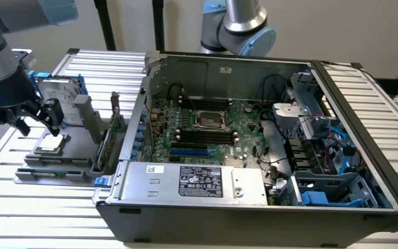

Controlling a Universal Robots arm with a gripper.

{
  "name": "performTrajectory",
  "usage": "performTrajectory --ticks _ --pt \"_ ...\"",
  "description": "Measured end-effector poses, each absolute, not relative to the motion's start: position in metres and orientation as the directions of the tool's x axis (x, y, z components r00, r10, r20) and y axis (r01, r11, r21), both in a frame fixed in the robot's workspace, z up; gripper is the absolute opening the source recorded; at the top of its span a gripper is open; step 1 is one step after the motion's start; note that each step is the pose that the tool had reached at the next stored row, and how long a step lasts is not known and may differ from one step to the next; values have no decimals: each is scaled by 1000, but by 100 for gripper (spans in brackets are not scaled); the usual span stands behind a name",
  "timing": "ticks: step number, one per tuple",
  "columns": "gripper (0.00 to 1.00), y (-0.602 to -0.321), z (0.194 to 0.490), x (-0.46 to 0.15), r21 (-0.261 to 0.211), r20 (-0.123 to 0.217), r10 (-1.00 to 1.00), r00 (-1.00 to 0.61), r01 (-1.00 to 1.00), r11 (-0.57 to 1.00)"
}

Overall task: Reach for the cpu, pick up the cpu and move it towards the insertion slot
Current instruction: 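Pick up the cpu and move it towards the insertion slot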

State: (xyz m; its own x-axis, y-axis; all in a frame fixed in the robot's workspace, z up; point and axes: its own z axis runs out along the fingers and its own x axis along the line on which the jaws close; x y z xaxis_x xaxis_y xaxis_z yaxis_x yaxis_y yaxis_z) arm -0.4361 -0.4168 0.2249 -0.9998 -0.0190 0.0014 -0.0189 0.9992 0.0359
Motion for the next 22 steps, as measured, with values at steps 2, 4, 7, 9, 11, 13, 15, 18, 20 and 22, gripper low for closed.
performTrajectory --ticks 2,4,7,9,11,13,15,18,20,22 --pt "71 -417 221 -435 36 1 -19 -1000 -19 999" --pt "71 -417 218 -435 36 1 -19 -1000 -19 999" --pt "71 -416 212 -435 36 2 -19 -1000 -19 999" --pt "71 -416 209 -435 36 2 -19 -1000 -19 999" --pt "71 -415 206 -435 36 2 -19 -1000 -19 999" --pt "71 -414 205 -435 36 2 -19 -1000 -19 999" --pt "71 -413 204 -435 36 3 -19 -1000 -19 999" --pt "71 -412 202 -435 36 6 -18 -1000 -18 999" --pt "71 -411 201 -434 35 9 -17 -1000 -17 999" --pt "71 -411 199 -434 35 10 -17 -1000 -17 999"
